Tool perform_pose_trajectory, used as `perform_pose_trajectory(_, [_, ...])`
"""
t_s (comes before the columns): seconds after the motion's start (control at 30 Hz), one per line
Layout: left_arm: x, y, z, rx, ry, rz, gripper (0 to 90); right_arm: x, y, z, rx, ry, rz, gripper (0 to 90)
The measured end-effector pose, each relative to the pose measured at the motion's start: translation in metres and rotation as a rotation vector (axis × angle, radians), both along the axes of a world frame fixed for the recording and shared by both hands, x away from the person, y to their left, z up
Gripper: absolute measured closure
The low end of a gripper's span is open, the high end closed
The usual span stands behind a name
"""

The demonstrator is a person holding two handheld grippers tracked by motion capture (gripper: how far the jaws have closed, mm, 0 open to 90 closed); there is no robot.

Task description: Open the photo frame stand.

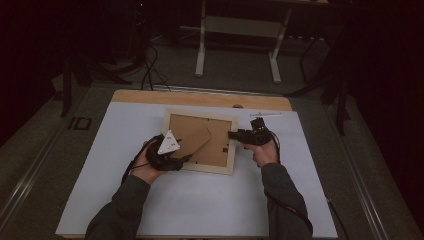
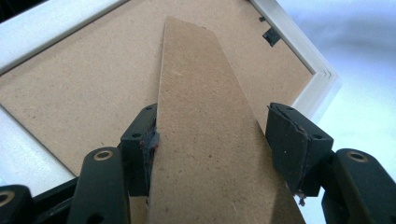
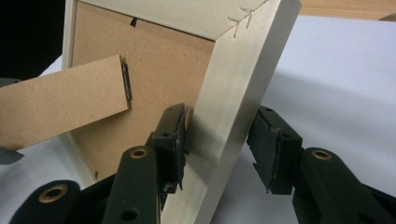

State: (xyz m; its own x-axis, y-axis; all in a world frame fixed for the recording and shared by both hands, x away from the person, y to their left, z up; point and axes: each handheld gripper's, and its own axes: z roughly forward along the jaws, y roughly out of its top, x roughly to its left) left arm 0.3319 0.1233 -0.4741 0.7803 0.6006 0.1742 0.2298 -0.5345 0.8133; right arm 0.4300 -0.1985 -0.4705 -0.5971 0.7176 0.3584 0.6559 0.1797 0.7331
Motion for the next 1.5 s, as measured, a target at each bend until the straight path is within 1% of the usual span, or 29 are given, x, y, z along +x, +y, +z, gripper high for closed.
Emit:
perform_pose_trajectory(0.1, [0.001, 0.001, -0.001, 0.006, 0.022, -0.003, 40.2, -0.002, 0.0, 0.001, 0.005, -0.003, 0.002, 57.7])
perform_pose_trajectory(0.2, [0.002, 0.001, -0.001, 0.007, 0.034, 0.002, 40.4, -0.003, 0.001, 0.002, 0.005, -0.009, 0.0, 57.9])
perform_pose_trajectory(0.23, [0.002, 0.0, -0.002, 0.015, 0.041, 0.007, 40.5, -0.004, 0.001, 0.002, 0.007, -0.011, -0.004, 58.1])
perform_pose_trajectory(0.33, [0.002, 0.001, -0.002, 0.013, 0.051, 0.01, 40.7, -0.004, 0.001, 0.002, 0.009, -0.012, -0.005, 58.3])
perform_pose_trajectory(0.37, [0.004, 0.003, -0.001, -0.014, 0.091, -0.001, 40.9, -0.005, 0.001, 0.002, 0.015, -0.017, -0.011, 58.8])
perform_pose_trajectory(0.4, [0.005, 0.004, 0.0, -0.031, 0.115, -0.01, 40.3, -0.005, 0.001, 0.003, 0.02, -0.019, -0.011, 58.9])
perform_pose_trajectory(0.47, [0.006, 0.007, 0.001, -0.053, 0.149, -0.012, 40.9, -0.006, 0.002, 0.004, 0.021, -0.022, -0.011, 59.3])
perform_pose_trajectory(0.5, [0.006, 0.007, 0.001, -0.053, 0.149, -0.012, 41.9, -0.006, 0.002, 0.004, 0.021, -0.022, -0.011, 59.3])
perform_pose_trajectory(0.57, [0.008, 0.008, 0.001, -0.067, 0.178, -0.006, 43.3, -0.007, 0.003, 0.005, 0.02, -0.028, -0.008, 59.6])
perform_pose_trajectory(0.6, [0.01, 0.01, 0.001, -0.091, 0.209, -0.01, 44.7, -0.008, 0.003, 0.006, 0.018, -0.034, -0.008, 59.8])
perform_pose_trajectory(0.63, [0.01, 0.01, 0.001, -0.091, 0.209, -0.01, 45.1, -0.008, 0.003, 0.006, 0.018, -0.034, -0.008, 59.8])
perform_pose_trajectory(0.67, [0.012, 0.011, 0.002, -0.107, 0.233, -0.003, 46.4, -0.008, 0.003, 0.007, 0.018, -0.036, -0.006, 59.8])
perform_pose_trajectory(0.7, [0.012, 0.011, 0.002, -0.107, 0.233, -0.003, 48.2, -0.008, 0.003, 0.007, 0.018, -0.036, -0.006, 59.8])
perform_pose_trajectory(0.77, [0.013, 0.012, 0.002, -0.11, 0.252, 0.015, 49.7, -0.009, 0.003, 0.007, 0.02, -0.039, -0.008, 59.8])
perform_pose_trajectory(0.8, [0.014, 0.012, 0.002, -0.11, 0.262, 0.014, 51.9, -0.01, 0.003, 0.007, 0.02, -0.042, -0.008, 59.8])
perform_pose_trajectory(0.87, [0.015, 0.012, 0.004, -0.094, 0.272, 0.025, 53.0, -0.01, 0.003, 0.007, 0.019, -0.049, -0.005, 59.9])
perform_pose_trajectory(0.97, [0.016, 0.011, 0.004, -0.087, 0.273, 0.029, 54.2, -0.011, 0.003, 0.008, 0.015, -0.052, -0.005, 59.9])
perform_pose_trajectory(1.03, [0.016, 0.011, 0.005, -0.087, 0.276, 0.032, 57.5, -0.011, 0.004, 0.009, 0.011, -0.061, -0.002, 60.0])
perform_pose_trajectory(1.13, [0.016, 0.011, 0.006, -0.08, 0.269, 0.04, 59.9, -0.013, 0.004, 0.012, 0.004, -0.07, 0.0, 60.5])
perform_pose_trajectory(1.2, [0.017, 0.011, 0.006, -0.077, 0.268, 0.043, 62.8, -0.014, 0.004, 0.015, -0.003, -0.086, 0.005, 60.8])
perform_pose_trajectory(1.5, [0.017, 0.007, 0.008, -0.065, 0.261, 0.046, 65.8, -0.015, 0.002, 0.018, -0.007, -0.098, -0.001, 61.3])
